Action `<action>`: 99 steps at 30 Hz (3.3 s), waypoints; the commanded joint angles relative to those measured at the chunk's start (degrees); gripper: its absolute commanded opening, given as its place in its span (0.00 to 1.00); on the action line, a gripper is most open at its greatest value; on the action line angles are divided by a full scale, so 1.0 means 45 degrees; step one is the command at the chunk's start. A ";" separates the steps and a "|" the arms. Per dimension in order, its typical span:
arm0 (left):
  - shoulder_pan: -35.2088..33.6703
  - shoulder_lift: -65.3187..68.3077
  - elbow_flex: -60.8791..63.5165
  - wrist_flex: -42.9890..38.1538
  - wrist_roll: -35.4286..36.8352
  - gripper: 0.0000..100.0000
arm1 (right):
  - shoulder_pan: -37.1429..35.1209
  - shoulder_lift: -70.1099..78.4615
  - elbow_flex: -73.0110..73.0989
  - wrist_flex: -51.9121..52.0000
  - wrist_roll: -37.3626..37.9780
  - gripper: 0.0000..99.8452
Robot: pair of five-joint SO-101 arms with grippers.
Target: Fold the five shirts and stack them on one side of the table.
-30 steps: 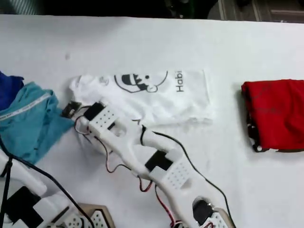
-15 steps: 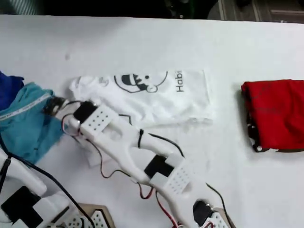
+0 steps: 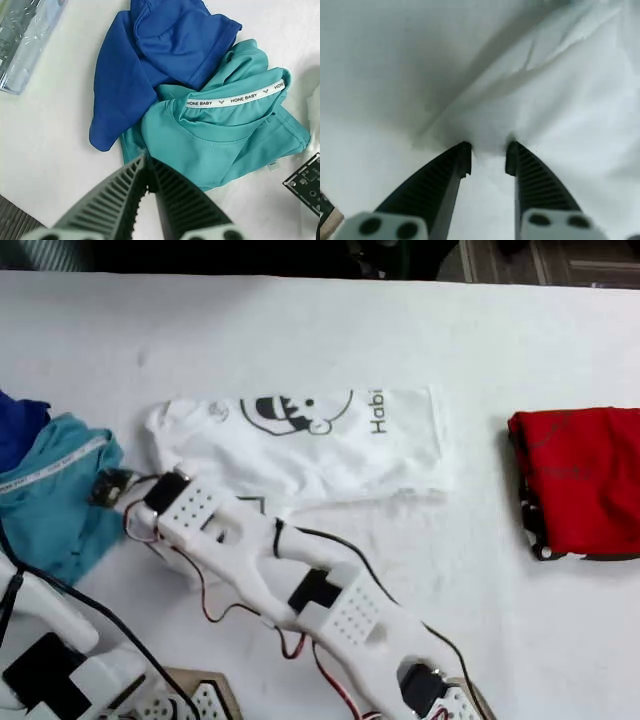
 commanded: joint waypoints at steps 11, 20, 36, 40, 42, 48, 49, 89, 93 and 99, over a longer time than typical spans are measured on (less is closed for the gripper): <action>0.0127 -0.0440 -0.0059 0.0059 0.0098 0.03 | 0.1006 -0.0225 -0.3849 0.3155 0.0664 0.02; 0.0127 -0.0440 -0.0059 0.0059 0.0098 0.03 | -0.0342 -0.0381 -0.3028 0.3136 0.0547 0.05; 0.0147 -0.0420 0.0039 0.0039 0.0059 0.03 | -0.0342 0.1631 -0.3282 0.1416 0.0645 0.09; 0.0147 -0.0420 0.0039 0.0039 0.0078 0.03 | -0.0127 0.1377 -0.3302 0.1534 0.0645 0.02; 0.0147 -0.0420 0.0039 0.0039 0.0078 0.03 | 0.0127 0.1201 -0.3302 0.1612 0.0664 0.02; 0.0147 -0.0420 0.0039 0.0039 0.0078 0.03 | 0.0635 0.0791 -0.3302 0.2256 0.1270 0.02; 0.0147 -0.0420 0.0039 0.0039 0.0078 0.03 | 0.0654 0.0733 -0.3302 0.2413 0.1387 0.02; 0.0147 -0.0420 0.0059 0.0059 0.0098 0.03 | 0.0615 0.2159 -0.5724 0.3057 0.1446 0.05; 0.0147 -0.0420 0.0059 0.0059 0.0098 0.03 | 0.0264 0.2237 -0.5705 0.3018 0.0274 0.22; 0.0147 -0.0420 0.0059 0.0059 0.0098 0.03 | -0.0147 0.2510 -0.5665 0.2471 0.0234 0.22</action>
